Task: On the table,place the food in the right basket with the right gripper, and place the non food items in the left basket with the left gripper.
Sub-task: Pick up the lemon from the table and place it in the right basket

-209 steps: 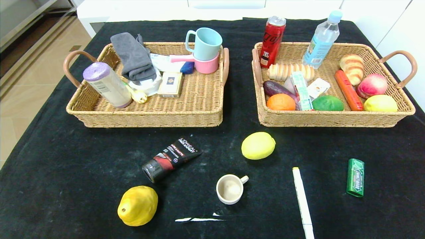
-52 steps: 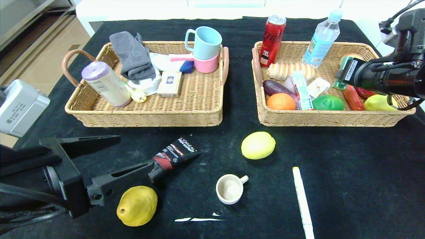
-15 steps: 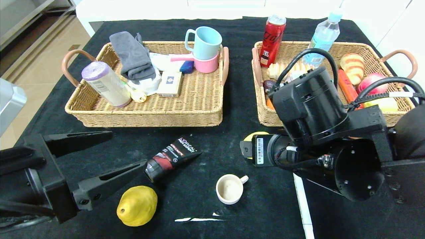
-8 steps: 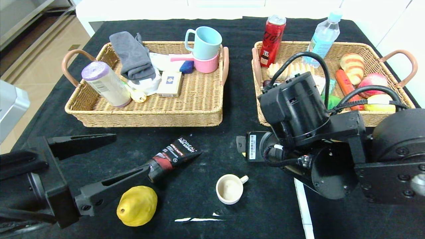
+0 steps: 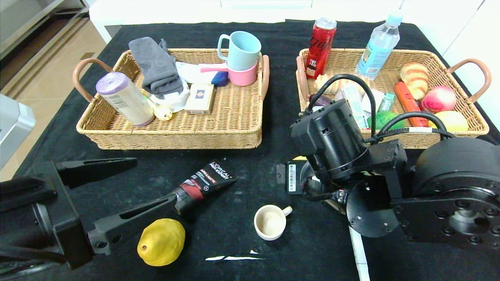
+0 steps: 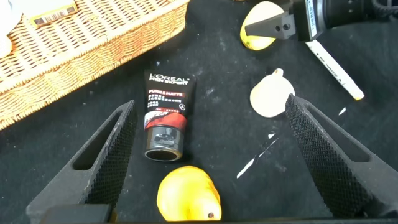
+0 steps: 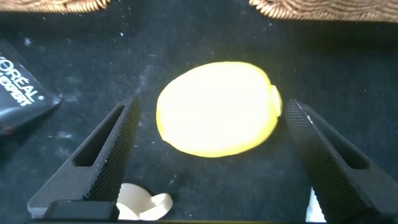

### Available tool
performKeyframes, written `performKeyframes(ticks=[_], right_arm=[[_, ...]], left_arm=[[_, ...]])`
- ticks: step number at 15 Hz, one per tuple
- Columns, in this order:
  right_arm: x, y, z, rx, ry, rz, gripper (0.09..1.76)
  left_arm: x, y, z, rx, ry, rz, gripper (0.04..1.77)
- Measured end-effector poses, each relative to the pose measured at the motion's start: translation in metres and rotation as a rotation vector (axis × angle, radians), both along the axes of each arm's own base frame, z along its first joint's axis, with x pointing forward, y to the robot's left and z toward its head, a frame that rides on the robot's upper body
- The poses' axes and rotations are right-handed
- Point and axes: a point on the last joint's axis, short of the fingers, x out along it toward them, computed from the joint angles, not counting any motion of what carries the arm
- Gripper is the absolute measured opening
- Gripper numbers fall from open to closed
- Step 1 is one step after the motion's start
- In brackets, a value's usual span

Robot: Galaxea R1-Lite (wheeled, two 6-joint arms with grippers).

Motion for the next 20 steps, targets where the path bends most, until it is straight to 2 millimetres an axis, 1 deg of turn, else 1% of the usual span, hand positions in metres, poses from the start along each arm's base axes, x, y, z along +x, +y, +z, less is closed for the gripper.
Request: performKeyframes(ticks=[7, 16, 17, 18, 20], right_arm=[[0.01, 0.002, -0.011, -0.024, 0.016, -0.019, 1.7], [0.015, 0.005, -0.014, -0.021, 0.015, -0.026, 1.7], [0.015, 0.005, -0.015, -0.022, 0.016, -0.026, 1.51], [0.015, 0.005, -0.015, -0.022, 0.016, -0.027, 1.39], [0.016, 0.005, -0.015, -0.023, 0.017, -0.028, 1.33]], left_arm=[[0.0, 0.0, -0.001, 0.003, 0.004, -0.001, 1.72], [0.0, 0.0, -0.001, 0.003, 0.002, 0.0, 1.72], [0.0, 0.0, -0.001, 0.003, 0.002, 0.0, 1.72], [0.0, 0.0, -0.001, 0.006, -0.001, -0.001, 1.72], [0.0, 0.0, -0.001, 0.011, -0.005, -0.002, 1.72]])
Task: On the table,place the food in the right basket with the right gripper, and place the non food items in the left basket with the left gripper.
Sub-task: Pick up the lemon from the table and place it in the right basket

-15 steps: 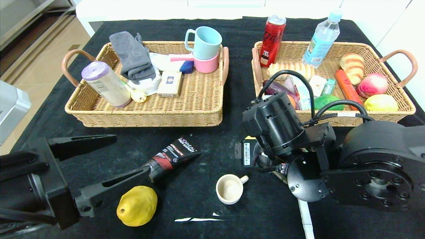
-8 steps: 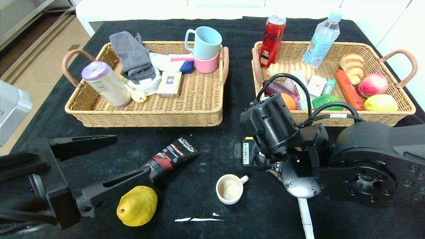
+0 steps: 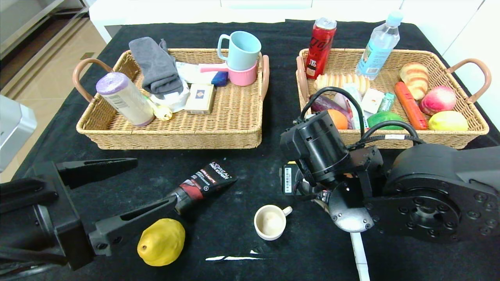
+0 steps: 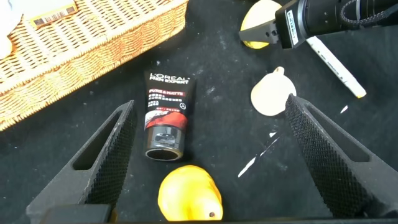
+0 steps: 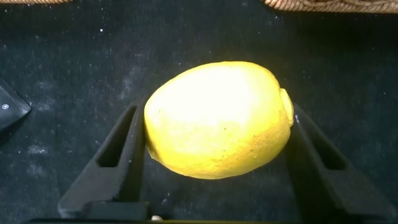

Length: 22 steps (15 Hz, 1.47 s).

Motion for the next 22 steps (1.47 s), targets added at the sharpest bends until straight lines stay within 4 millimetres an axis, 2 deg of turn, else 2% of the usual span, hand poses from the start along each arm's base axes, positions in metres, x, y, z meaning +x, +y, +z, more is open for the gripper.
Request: performKeyframes(ticks=[13, 18, 22], right_arm=[[-0.001, 0.0, -0.001, -0.006, 0.003, 0.002, 1.31], [-0.019, -0.015, 0.02, -0.027, -0.027, 0.037, 1.3], [-0.032, -0.03, 0.024, -0.096, -0.037, 0.073, 1.3]], left_arm=[[0.0, 0.0, -0.001, 0.008, -0.003, 0.005, 1.72], [0.001, 0.0, -0.002, 0.009, -0.002, 0.005, 1.72], [0.002, -0.001, -0.003, 0.014, 0.007, 0.006, 1.72]])
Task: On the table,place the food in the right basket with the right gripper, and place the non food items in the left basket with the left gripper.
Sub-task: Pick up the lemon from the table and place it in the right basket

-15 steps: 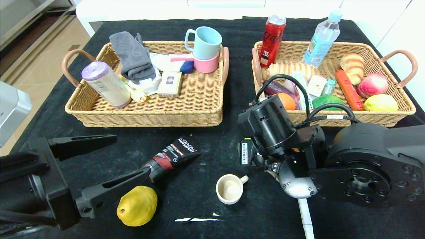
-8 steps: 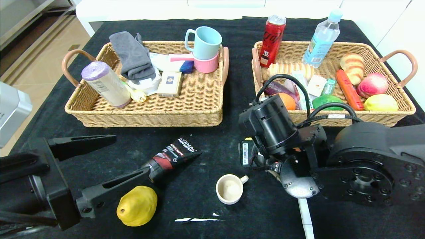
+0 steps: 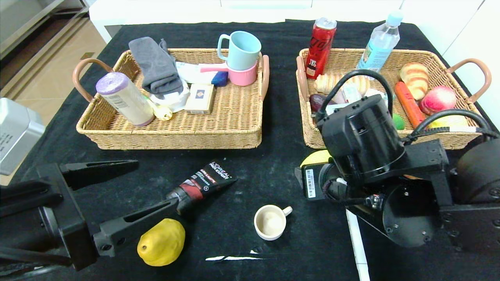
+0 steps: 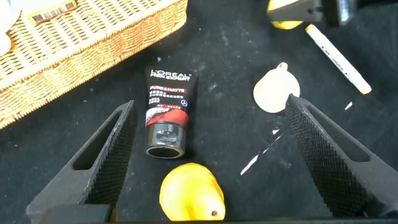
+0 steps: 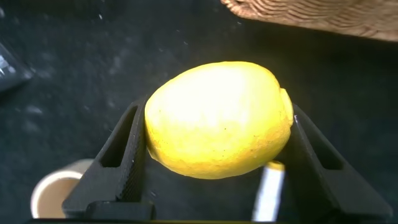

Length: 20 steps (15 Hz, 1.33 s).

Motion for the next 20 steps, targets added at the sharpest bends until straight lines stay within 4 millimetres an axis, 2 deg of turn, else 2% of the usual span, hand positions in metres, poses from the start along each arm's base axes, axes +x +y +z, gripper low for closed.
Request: performKeyframes(ticks=[3, 7, 11, 20], right_arm=[[-0.005, -0.012, 0.004, -0.023, -0.009, 0.002, 1.3], [0.0, -0.035, 0.02, -0.027, -0.047, -0.04, 1.3], [0.011, -0.062, 0.035, -0.01, -0.09, -0.127, 1.3], [0.037, -0.108, 0.07, -0.004, -0.184, -0.282, 1.29]], left_arm=[[0.002, -0.001, -0.001, 0.004, 0.007, 0.0, 1.72], [0.003, -0.001, -0.002, 0.005, 0.01, 0.001, 1.72], [0.002, -0.001, -0.001, 0.005, 0.0, -0.001, 1.72], [0.0, 0.0, 0.0, 0.003, -0.008, -0.003, 1.72]])
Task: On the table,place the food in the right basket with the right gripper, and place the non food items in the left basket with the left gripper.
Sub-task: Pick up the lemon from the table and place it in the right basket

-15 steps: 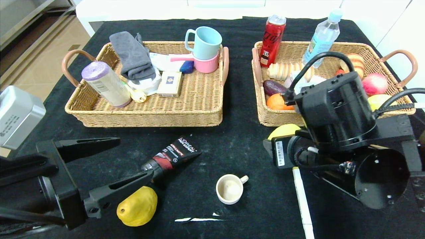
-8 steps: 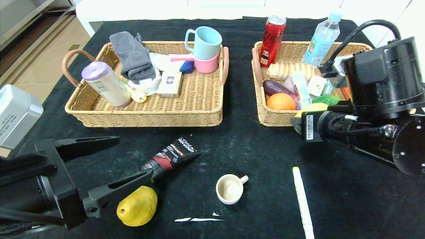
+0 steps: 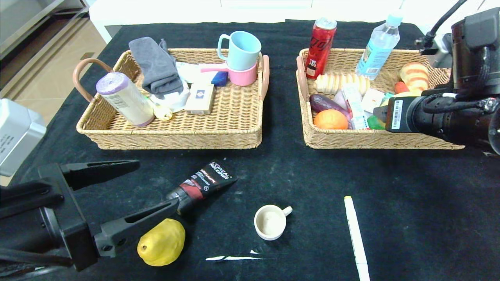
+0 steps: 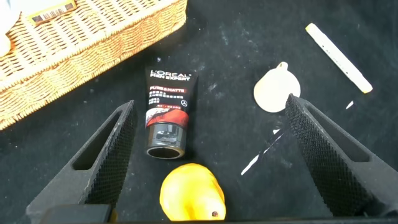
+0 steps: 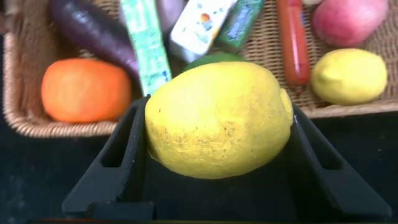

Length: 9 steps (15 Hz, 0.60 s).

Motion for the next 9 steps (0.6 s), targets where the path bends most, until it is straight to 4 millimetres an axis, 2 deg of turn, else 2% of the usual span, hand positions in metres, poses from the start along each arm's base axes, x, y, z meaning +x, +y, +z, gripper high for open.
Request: performKeyframes(ticks=[4, 9], right_arm=[[0.014, -0.011, 0.007, 0.018, -0.025, -0.04, 1.29], [0.046, -0.029, 0.018, 0.043, -0.074, -0.065, 1.29]], left_arm=[[-0.001, 0.0, 0.0, 0.0, -0.002, -0.001, 1.72], [-0.001, 0.001, 0.0, 0.0, -0.003, -0.001, 1.72]])
